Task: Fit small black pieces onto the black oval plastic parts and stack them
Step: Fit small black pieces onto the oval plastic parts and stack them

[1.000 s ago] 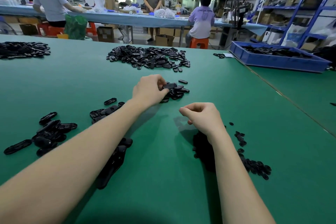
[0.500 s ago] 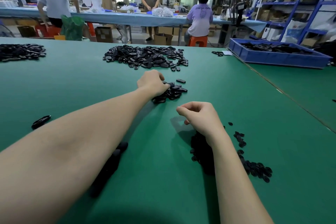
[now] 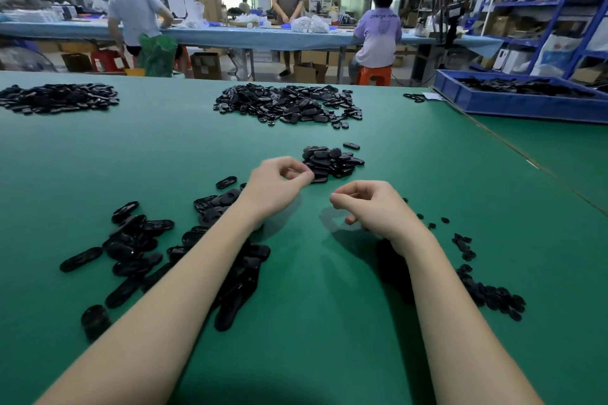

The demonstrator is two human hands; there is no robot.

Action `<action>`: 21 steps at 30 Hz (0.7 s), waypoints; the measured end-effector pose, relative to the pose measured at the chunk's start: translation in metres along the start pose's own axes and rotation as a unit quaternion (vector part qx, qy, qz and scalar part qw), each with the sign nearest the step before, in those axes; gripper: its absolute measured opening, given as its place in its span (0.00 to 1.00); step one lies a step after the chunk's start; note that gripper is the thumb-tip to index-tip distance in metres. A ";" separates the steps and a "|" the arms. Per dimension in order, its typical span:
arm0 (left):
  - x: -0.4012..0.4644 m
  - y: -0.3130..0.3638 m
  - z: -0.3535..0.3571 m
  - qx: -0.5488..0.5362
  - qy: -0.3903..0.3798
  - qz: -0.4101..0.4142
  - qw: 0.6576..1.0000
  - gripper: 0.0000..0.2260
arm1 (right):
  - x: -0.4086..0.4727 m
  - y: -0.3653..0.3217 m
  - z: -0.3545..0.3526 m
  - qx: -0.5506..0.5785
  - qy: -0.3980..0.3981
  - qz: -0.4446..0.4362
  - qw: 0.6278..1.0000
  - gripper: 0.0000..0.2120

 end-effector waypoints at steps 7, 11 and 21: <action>-0.017 0.004 -0.008 0.003 -0.046 0.014 0.999 0.03 | -0.003 -0.011 0.019 -0.080 -0.036 -0.030 0.996 0.02; -0.017 -0.002 -0.023 0.044 -0.003 0.008 0.999 0.03 | -0.004 -0.019 0.029 -0.115 -0.048 -0.053 0.991 0.02; -0.017 -0.031 -0.073 0.146 0.092 -0.076 0.982 0.08 | -0.006 -0.023 0.042 -0.155 -0.064 -0.075 0.983 0.02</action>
Point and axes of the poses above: each hand's wrist, its own x-axis towards the middle knuckle, its own z-axis out of the palm, y = z × x, the point moved 1 cm from there along x, towards the middle knuckle, and after that the axes turned 4 degrees about -x, right-handed, at the moved point
